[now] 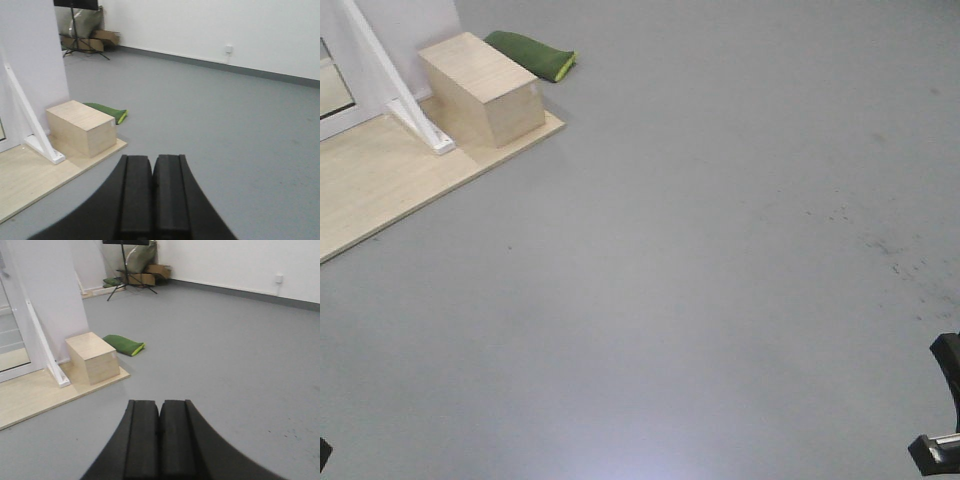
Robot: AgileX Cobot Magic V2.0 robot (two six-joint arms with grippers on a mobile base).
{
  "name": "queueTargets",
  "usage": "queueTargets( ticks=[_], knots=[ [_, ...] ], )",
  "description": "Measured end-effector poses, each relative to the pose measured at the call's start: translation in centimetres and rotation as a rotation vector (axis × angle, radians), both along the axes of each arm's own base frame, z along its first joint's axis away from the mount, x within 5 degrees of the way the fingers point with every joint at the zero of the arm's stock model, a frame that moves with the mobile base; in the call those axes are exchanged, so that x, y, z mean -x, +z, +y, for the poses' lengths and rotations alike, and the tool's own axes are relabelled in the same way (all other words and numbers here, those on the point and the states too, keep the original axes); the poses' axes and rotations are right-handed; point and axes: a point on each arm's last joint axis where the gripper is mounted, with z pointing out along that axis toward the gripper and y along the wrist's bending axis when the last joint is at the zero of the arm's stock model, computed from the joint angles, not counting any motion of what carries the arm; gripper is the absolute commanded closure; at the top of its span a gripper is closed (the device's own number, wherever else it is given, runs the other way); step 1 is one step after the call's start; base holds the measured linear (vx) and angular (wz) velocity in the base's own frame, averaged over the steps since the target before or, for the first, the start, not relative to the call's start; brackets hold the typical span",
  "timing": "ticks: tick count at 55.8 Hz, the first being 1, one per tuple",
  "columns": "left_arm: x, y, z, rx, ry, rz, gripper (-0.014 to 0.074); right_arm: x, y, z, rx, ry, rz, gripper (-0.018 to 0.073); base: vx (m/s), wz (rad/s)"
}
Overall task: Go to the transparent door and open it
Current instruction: 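Drive closer and align the base facing the glass door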
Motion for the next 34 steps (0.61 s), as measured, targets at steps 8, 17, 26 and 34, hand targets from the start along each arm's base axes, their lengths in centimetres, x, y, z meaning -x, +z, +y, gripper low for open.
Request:
queueTargets(
  ticks=[8,17,26,34],
  knots=[
    [0.00,0.00,0.00,0.000,0.000,0.000,0.0596,0.00,0.00,0.00,0.000,0.000,0.000,0.0565,0.51,0.58],
    [0.00,0.00,0.00,0.000,0.000,0.000,0.0596,0.00,0.00,0.00,0.000,0.000,0.000,0.0565,0.52,0.56],
    [0.00,0.00,0.00,0.000,0.000,0.000,0.0596,0.00,0.00,0.00,0.000,0.000,0.000,0.0565,0.53,0.52],
    [0.00,0.00,0.00,0.000,0.000,0.000,0.0596,0.00,0.00,0.00,0.000,0.000,0.000,0.0565,0.54,0.50]
  ],
)
